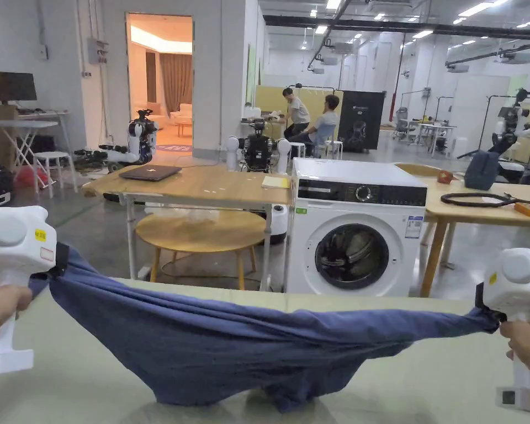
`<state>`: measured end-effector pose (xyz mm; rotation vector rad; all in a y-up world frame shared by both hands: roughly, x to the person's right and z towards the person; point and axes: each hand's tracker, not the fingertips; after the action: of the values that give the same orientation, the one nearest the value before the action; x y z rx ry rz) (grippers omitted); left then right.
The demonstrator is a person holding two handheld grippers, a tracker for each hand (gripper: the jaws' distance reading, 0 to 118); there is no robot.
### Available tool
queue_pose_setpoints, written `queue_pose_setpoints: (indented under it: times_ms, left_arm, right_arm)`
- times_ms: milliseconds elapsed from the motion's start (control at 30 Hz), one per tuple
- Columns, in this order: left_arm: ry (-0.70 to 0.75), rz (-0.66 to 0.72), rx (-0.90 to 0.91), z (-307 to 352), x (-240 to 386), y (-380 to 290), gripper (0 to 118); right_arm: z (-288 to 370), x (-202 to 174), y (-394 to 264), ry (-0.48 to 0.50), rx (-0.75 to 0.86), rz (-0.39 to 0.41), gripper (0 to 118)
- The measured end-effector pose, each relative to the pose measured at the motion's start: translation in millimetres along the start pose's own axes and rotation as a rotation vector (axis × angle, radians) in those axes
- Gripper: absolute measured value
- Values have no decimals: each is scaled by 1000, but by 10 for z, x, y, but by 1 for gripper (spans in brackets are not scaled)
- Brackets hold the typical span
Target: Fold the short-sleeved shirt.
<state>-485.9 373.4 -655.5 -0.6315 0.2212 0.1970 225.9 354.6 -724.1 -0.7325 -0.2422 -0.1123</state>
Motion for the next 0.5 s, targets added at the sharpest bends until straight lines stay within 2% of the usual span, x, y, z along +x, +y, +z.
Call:
queue_pose_setpoints:
  times_ms: [100,300,367,500]
  left_arm:
    - [19,17,-88,-180,-96,-482,0]
    - [-9,58,-190,-65,-298,-1499,0]
    - [-13,55,-200,75,-373,-1823,0]
    - [-55,76,-258,457,-544,-2319,0]
  right_arm:
    - [-230,143,-556,-4,-88,-19,2]
    - [-226,549,-1683,24,-233,-65,2]
    - [-102,678,-2048,35,-249,-28,2]
    - [308,949,-2698,88,-288,-13,2]
